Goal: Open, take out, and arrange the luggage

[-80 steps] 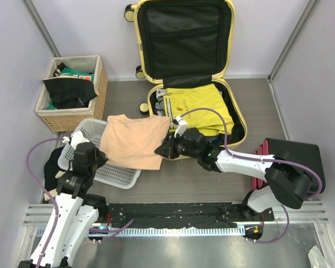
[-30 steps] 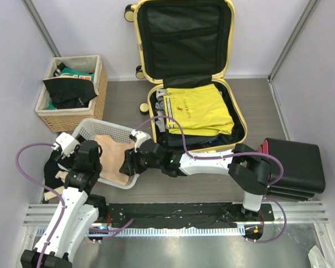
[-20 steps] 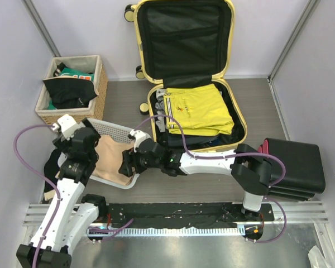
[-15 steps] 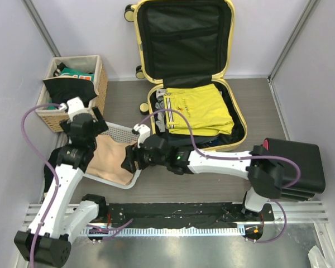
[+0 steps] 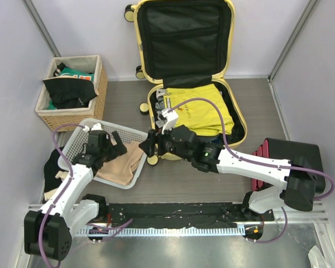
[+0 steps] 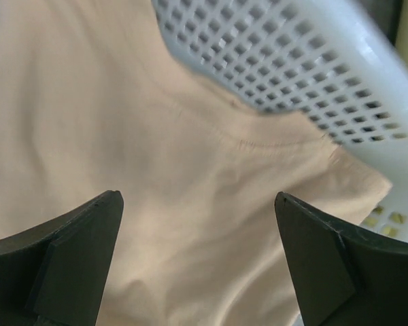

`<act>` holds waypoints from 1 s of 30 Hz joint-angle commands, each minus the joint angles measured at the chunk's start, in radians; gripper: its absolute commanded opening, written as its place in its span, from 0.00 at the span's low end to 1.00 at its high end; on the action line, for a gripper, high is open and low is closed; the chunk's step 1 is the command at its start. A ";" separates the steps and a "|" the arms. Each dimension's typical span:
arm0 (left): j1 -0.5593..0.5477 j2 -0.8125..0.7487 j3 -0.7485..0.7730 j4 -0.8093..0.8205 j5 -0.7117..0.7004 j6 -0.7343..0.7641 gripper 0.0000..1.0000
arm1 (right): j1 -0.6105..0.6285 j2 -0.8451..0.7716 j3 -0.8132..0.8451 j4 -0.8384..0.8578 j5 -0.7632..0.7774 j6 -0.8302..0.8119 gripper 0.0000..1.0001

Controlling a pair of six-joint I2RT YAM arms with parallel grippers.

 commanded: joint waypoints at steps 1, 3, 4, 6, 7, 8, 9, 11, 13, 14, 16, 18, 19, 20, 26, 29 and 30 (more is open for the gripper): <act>0.015 -0.028 -0.094 0.128 0.079 -0.175 1.00 | -0.014 -0.028 -0.028 0.001 0.016 -0.002 0.70; 0.025 -0.028 -0.129 0.160 0.078 -0.196 1.00 | -0.017 -0.035 -0.040 0.011 0.011 0.000 0.71; 0.041 -0.028 -0.153 0.165 0.065 -0.215 1.00 | -0.019 -0.037 -0.045 0.014 0.008 0.003 0.71; 0.060 -0.034 -0.166 0.179 0.050 -0.212 1.00 | -0.025 -0.045 -0.055 0.024 0.005 0.007 0.71; 0.077 -0.037 -0.170 0.179 0.010 -0.197 1.00 | -0.030 -0.048 -0.060 0.027 0.005 0.012 0.70; 0.087 -0.037 -0.172 0.180 -0.005 -0.189 1.00 | -0.033 -0.049 -0.065 0.030 0.003 0.013 0.70; 0.109 -0.036 -0.175 0.185 -0.017 -0.175 1.00 | -0.034 -0.054 -0.074 0.036 0.002 0.015 0.70; 0.136 -0.027 -0.180 0.209 -0.019 -0.148 1.00 | -0.042 -0.055 -0.078 0.039 -0.001 0.017 0.71; 0.163 -0.004 -0.175 0.231 -0.008 -0.120 1.00 | -0.045 -0.057 -0.086 0.042 -0.001 0.017 0.71; 0.166 0.004 -0.174 0.250 -0.011 -0.112 1.00 | -0.051 -0.055 -0.089 0.040 -0.001 0.017 0.70; 0.169 0.027 -0.163 0.266 -0.018 -0.094 1.00 | -0.060 -0.054 -0.098 0.042 -0.004 0.015 0.71; 0.169 0.041 -0.144 0.284 -0.013 -0.077 1.00 | -0.079 -0.054 -0.103 0.040 -0.007 0.018 0.71; 0.169 0.048 -0.140 0.289 -0.004 -0.072 1.00 | -0.086 -0.057 -0.108 0.037 -0.009 0.017 0.71; 0.169 0.052 -0.123 0.294 0.011 -0.063 1.00 | -0.095 -0.061 -0.109 0.037 -0.009 0.004 0.71; 0.169 -0.013 -0.048 0.249 0.087 -0.011 0.98 | -0.223 -0.104 -0.056 -0.149 0.084 -0.138 0.77; 0.163 -0.063 -0.009 0.211 0.094 0.006 0.96 | -0.345 -0.115 -0.031 -0.216 0.092 -0.203 0.83; 0.150 -0.073 0.012 0.200 0.094 0.015 0.95 | -0.377 -0.114 -0.013 -0.254 0.079 -0.213 0.84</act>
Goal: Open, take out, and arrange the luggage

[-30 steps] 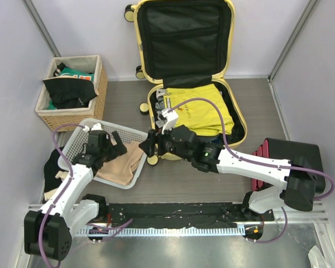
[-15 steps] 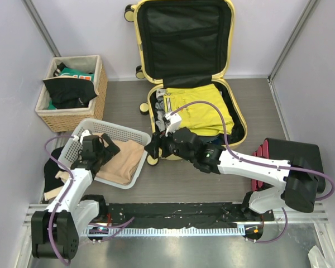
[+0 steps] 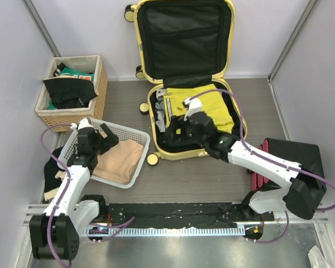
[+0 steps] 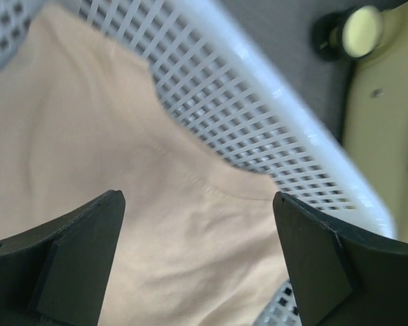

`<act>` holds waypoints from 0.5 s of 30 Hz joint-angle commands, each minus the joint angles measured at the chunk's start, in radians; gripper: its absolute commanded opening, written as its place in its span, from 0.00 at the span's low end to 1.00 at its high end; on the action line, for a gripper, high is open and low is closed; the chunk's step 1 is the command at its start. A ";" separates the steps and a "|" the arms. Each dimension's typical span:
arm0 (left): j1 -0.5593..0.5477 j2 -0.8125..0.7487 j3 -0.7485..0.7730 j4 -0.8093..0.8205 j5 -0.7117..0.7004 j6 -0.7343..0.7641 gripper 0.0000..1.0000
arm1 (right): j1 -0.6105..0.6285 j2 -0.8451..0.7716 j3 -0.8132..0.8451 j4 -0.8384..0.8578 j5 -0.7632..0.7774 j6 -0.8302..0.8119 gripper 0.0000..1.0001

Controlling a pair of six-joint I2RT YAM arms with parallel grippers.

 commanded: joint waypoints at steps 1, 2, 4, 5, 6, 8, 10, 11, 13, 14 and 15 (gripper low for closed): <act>-0.019 -0.079 0.097 -0.028 0.019 0.055 0.95 | -0.141 -0.042 0.089 -0.132 0.045 -0.123 0.84; -0.025 -0.085 0.111 -0.041 0.016 0.056 0.94 | -0.155 -0.038 0.097 -0.139 0.054 -0.137 0.84; -0.053 -0.093 0.152 -0.065 0.019 0.052 0.94 | -0.155 -0.016 0.110 -0.142 0.052 -0.209 0.84; -0.082 -0.090 0.165 -0.068 0.025 0.050 0.93 | -0.153 -0.006 0.120 -0.132 0.036 -0.246 0.84; -0.099 -0.075 0.181 -0.070 0.029 0.047 0.93 | -0.153 0.023 0.124 -0.126 0.019 -0.271 0.84; -0.168 -0.046 0.243 -0.078 0.031 0.044 0.93 | -0.138 0.047 0.144 -0.116 0.017 -0.355 0.85; -0.217 0.013 0.318 -0.093 0.030 0.056 0.93 | -0.107 0.074 0.150 -0.098 0.041 -0.431 0.87; -0.254 0.034 0.345 -0.099 0.030 0.059 0.93 | -0.088 0.085 0.153 -0.075 0.055 -0.509 0.88; -0.277 0.099 0.382 -0.098 0.069 0.058 0.93 | -0.035 0.126 0.153 -0.050 0.101 -0.580 0.90; -0.289 0.117 0.411 -0.095 0.088 0.056 0.93 | -0.026 0.143 0.159 -0.031 0.114 -0.623 0.91; -0.294 0.137 0.422 -0.088 0.098 0.053 0.93 | -0.020 0.160 0.166 -0.027 0.127 -0.634 0.92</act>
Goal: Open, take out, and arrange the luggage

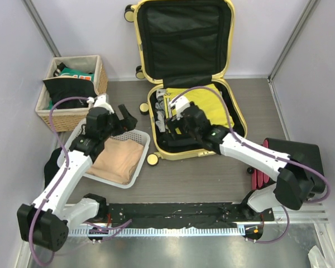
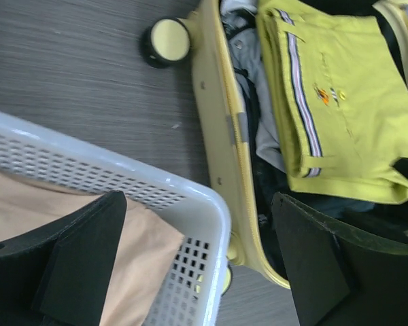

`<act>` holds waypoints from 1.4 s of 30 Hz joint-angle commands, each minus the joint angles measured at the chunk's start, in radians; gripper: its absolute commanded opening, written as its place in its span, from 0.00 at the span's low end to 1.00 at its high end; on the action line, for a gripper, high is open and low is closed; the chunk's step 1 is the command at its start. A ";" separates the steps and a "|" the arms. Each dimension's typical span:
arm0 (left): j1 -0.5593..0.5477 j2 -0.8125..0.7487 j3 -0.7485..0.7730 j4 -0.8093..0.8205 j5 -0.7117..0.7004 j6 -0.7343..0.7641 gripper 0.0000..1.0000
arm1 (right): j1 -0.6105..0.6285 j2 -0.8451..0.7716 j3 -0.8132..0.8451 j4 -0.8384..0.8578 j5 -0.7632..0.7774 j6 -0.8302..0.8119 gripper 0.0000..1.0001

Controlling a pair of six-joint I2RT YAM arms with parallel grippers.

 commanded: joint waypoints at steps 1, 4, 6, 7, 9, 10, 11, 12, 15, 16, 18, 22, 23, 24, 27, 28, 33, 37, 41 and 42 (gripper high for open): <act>-0.035 0.085 0.084 0.010 0.074 0.016 0.93 | 0.053 0.078 0.061 0.074 0.081 -0.215 0.92; -0.040 0.119 0.098 0.036 0.112 -0.001 0.93 | 0.063 0.133 0.073 0.086 0.103 -0.273 0.94; -0.043 0.127 0.088 0.056 0.131 -0.012 0.93 | 0.070 0.161 0.070 0.104 0.126 -0.307 0.95; -0.043 0.130 0.085 0.059 0.134 -0.015 0.93 | 0.070 0.172 0.072 0.107 0.129 -0.316 0.95; -0.043 0.132 0.073 0.071 0.139 -0.024 0.93 | 0.068 0.196 0.072 0.112 0.129 -0.340 0.95; -0.043 0.130 0.070 0.076 0.142 -0.027 0.93 | 0.071 0.205 0.072 0.112 0.120 -0.348 0.95; -0.045 0.132 0.068 0.079 0.145 -0.032 0.93 | 0.070 0.212 0.072 0.115 0.115 -0.354 0.95; -0.045 0.133 0.067 0.084 0.146 -0.033 0.93 | 0.070 0.225 0.073 0.118 0.115 -0.359 0.95; -0.045 0.135 0.071 0.084 0.154 -0.033 0.93 | 0.070 0.247 0.078 0.127 0.130 -0.374 0.94; -0.045 0.135 0.075 0.085 0.154 -0.033 0.93 | 0.070 0.256 0.081 0.130 0.143 -0.377 0.94; -0.046 0.138 0.079 0.085 0.157 -0.033 0.93 | 0.070 0.273 0.094 0.144 0.181 -0.379 0.88; -0.046 0.139 0.084 0.085 0.168 -0.036 0.93 | 0.065 0.287 0.121 0.147 0.226 -0.348 0.71; -0.046 0.138 0.082 0.085 0.169 -0.036 0.93 | 0.062 0.282 0.121 0.150 0.223 -0.321 0.65; -0.048 0.138 0.084 0.087 0.169 -0.036 0.93 | 0.054 0.276 0.122 0.149 0.215 -0.309 0.63; -0.051 0.136 0.082 0.090 0.171 -0.042 0.93 | 0.027 0.258 0.116 0.152 0.167 -0.252 0.55; -0.054 0.138 0.082 0.091 0.169 -0.044 0.93 | 0.021 0.241 0.111 0.152 0.134 -0.238 0.53; -0.083 0.150 0.099 0.108 0.163 -0.056 0.93 | -0.039 0.184 0.058 0.204 -0.009 -0.151 0.35; -0.117 0.194 0.119 0.143 0.162 -0.087 0.93 | -0.068 0.150 0.015 0.252 -0.058 -0.127 0.04; -0.155 0.259 0.151 0.252 0.166 -0.153 0.92 | -0.081 0.078 -0.042 0.311 -0.052 -0.103 0.01; -0.166 0.276 0.166 0.275 0.165 -0.182 0.92 | -0.079 0.037 -0.075 0.345 -0.048 -0.092 0.01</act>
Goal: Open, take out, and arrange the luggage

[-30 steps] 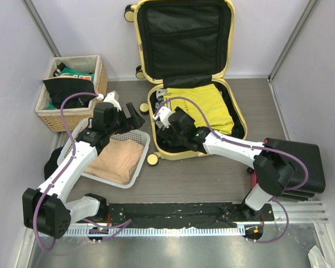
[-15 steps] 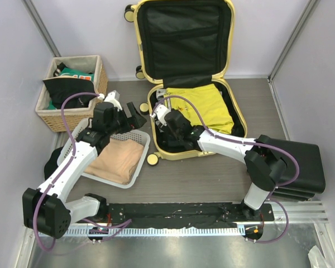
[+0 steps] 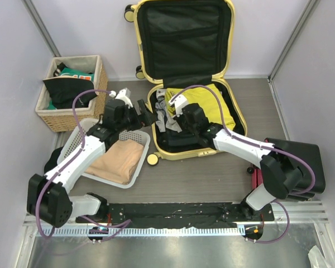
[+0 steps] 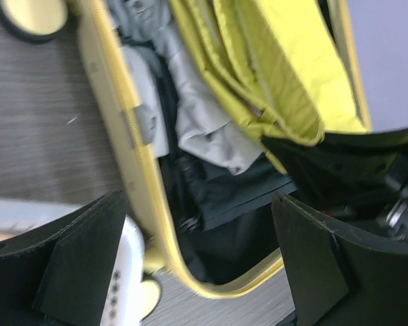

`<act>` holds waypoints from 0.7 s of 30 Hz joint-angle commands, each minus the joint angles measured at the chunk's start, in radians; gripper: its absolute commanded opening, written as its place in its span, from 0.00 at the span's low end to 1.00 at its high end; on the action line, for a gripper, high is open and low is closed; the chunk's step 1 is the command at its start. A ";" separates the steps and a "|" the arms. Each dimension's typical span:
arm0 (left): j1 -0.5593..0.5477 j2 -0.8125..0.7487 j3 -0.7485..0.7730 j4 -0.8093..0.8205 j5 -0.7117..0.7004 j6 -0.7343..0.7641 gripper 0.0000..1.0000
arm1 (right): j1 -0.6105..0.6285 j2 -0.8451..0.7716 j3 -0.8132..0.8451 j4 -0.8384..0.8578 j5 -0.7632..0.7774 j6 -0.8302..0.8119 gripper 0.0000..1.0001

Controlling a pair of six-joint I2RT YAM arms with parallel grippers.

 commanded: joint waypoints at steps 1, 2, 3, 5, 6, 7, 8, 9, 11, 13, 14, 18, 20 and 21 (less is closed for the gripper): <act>-0.037 0.069 0.081 0.191 0.018 -0.102 0.92 | -0.009 -0.144 -0.076 0.167 -0.004 0.059 0.01; -0.043 0.112 0.087 0.232 0.018 -0.121 0.92 | -0.009 -0.163 -0.094 0.184 -0.001 0.063 0.01; -0.045 0.132 0.093 0.260 0.019 -0.171 0.92 | -0.009 -0.202 -0.136 0.222 -0.001 0.071 0.01; -0.046 0.204 0.103 0.353 0.035 -0.226 0.93 | -0.009 -0.239 -0.174 0.255 -0.007 0.089 0.01; -0.046 0.233 0.106 0.384 0.044 -0.249 0.93 | -0.009 -0.271 -0.209 0.281 -0.001 0.100 0.01; -0.049 0.260 0.121 0.431 0.064 -0.301 0.93 | -0.009 -0.289 -0.226 0.293 -0.001 0.117 0.01; -0.052 0.286 0.129 0.456 0.081 -0.323 0.92 | -0.009 -0.302 -0.240 0.302 -0.001 0.124 0.01; -0.057 0.342 0.139 0.481 0.094 -0.345 0.92 | -0.009 -0.313 -0.263 0.315 -0.001 0.129 0.01; -0.074 0.393 0.165 0.553 0.128 -0.407 0.92 | -0.009 -0.336 -0.279 0.318 -0.002 0.140 0.01; -0.090 0.456 0.187 0.594 0.140 -0.440 0.93 | -0.009 -0.350 -0.291 0.315 -0.005 0.143 0.01; -0.109 0.473 0.208 0.602 0.142 -0.446 0.92 | -0.009 -0.353 -0.296 0.315 -0.007 0.148 0.01; -0.144 0.542 0.250 0.622 0.142 -0.463 0.93 | -0.010 -0.368 -0.311 0.312 -0.014 0.154 0.01; -0.152 0.571 0.262 0.627 0.147 -0.474 0.92 | -0.009 -0.379 -0.312 0.304 -0.017 0.155 0.01; -0.153 0.579 0.265 0.628 0.147 -0.475 0.92 | -0.009 -0.384 -0.312 0.304 -0.017 0.154 0.01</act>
